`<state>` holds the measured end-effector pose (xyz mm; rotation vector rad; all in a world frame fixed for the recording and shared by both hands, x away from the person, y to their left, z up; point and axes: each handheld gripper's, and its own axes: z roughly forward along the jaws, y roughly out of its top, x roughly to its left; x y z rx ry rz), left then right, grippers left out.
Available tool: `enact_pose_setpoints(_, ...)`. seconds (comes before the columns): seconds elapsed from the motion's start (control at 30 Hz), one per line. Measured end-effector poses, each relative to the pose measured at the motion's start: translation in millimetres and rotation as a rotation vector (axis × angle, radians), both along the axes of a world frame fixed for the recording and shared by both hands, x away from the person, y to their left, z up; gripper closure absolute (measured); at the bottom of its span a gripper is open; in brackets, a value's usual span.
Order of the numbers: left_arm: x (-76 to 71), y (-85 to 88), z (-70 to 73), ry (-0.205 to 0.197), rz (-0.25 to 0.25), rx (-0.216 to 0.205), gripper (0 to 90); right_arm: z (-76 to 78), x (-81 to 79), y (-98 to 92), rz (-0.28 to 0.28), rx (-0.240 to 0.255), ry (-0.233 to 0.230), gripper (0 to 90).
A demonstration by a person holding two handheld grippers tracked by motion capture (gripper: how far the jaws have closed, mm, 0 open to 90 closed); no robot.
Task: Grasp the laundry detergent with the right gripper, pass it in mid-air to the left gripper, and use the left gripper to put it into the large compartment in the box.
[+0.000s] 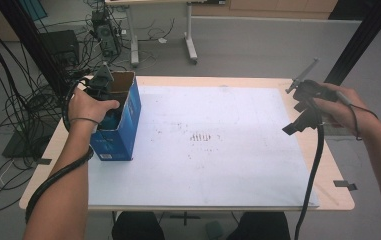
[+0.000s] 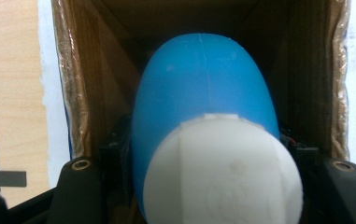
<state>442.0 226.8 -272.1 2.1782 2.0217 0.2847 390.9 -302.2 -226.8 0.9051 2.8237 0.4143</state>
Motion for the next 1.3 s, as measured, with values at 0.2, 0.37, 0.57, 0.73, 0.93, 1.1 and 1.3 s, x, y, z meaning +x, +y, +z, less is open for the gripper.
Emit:
enact_pose_setpoints(0.2, 0.2, -0.1, -0.4, 0.003, -0.001, 0.0, 37.6, -0.6, 0.3, 0.4, 0.001, -0.001, 0.001, 5.3)
enact_pose_setpoints(0.37, 0.2, 1.2, -0.5, 0.002, 0.0, -0.004, 37.6, -1.2, 1.0, -0.8, -0.003, -0.003, 0.0, 5.4)
enact_pose_setpoints(0.57, 0.2, 1.2, -0.7, 0.001, -0.001, -0.005, 37.6, -1.7, 0.9, -1.2, -0.002, -0.002, 0.001, 5.3)
enact_pose_setpoints(0.73, -0.2, 2.6, -0.7, 0.002, 0.003, -0.011, 37.6, -1.9, 0.8, -1.1, -0.002, -0.005, 0.001, 5.3)
enact_pose_setpoints(0.93, -0.3, 3.4, -0.6, 0.005, 0.009, -0.013, 37.6, -0.8, 1.1, -1.6, -0.003, -0.005, -0.002, 5.3)
enact_pose_setpoints(1.1, 0.3, 3.5, -0.4, 0.007, 0.013, -0.013, 37.6, -0.2, 0.8, -2.0, -0.006, -0.003, -0.002, 5.3)
enact_pose_setpoints(1.3, 0.0, 4.4, -0.6, 0.003, 0.019, -0.017, 37.6, -0.8, 0.6, -3.4, -0.009, -0.002, 0.0, 5.3)
